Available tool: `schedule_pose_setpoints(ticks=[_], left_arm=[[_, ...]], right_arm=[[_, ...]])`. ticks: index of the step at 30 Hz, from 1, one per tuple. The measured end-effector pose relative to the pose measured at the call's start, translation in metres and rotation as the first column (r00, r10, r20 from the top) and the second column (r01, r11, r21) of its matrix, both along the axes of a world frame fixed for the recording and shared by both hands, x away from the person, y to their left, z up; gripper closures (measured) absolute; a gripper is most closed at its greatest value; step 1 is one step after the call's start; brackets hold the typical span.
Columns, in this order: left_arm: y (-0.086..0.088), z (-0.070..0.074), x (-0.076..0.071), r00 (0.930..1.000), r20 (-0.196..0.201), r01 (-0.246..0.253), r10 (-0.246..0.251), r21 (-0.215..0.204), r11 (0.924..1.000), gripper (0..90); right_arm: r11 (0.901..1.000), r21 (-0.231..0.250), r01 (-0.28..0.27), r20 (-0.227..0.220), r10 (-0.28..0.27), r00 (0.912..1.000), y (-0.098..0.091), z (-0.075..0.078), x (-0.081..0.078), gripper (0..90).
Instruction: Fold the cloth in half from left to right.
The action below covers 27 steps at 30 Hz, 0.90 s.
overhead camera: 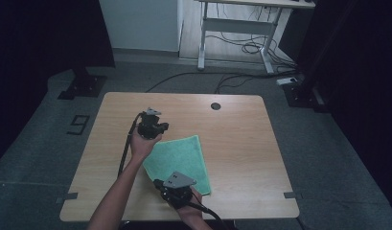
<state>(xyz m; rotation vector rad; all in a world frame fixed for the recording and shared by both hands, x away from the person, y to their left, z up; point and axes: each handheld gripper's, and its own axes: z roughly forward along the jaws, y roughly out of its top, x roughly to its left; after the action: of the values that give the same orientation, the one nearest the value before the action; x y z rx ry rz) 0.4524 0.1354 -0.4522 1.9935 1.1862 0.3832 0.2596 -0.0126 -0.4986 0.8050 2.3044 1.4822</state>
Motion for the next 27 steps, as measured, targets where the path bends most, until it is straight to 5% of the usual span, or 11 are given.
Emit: schedule_pose_setpoints(ticks=[5, 10, 16, 27], left_arm=[[0.018, -0.004, -0.01, 0.9989, 0.004, -0.047, 0.047, 0.04, 0.9981, 80.6], [0.047, -0.03, -0.015, 0.9925, -0.074, -0.092, 0.097, 0.069, 0.9933, 68.0], [0.064, -0.059, -0.019, 0.9826, -0.122, -0.127, 0.141, 0.114, 0.9853, 54.4], [0.069, -0.077, -0.017, 0.9778, -0.123, -0.149, 0.169, 0.158, 0.9762, 52.8]], right_arm=[[0.9995, -0.03, -0.001, -0.037, 0.0, 0.9993, 0.0, -0.013, 0.005, 87.3], [0.9988, -0.049, 0.003, -0.052, -0.005, 0.9987, 0.001, -0.022, 0.006, 87.3], [0.9985, -0.053, 0.01, -0.053, -0.013, 0.9985, 0.0, -0.024, 0.006, 87.3], [0.9988, -0.048, 0.013, -0.052, -0.016, 0.9985, -0.002, -0.024, 0.005, 87.3]])
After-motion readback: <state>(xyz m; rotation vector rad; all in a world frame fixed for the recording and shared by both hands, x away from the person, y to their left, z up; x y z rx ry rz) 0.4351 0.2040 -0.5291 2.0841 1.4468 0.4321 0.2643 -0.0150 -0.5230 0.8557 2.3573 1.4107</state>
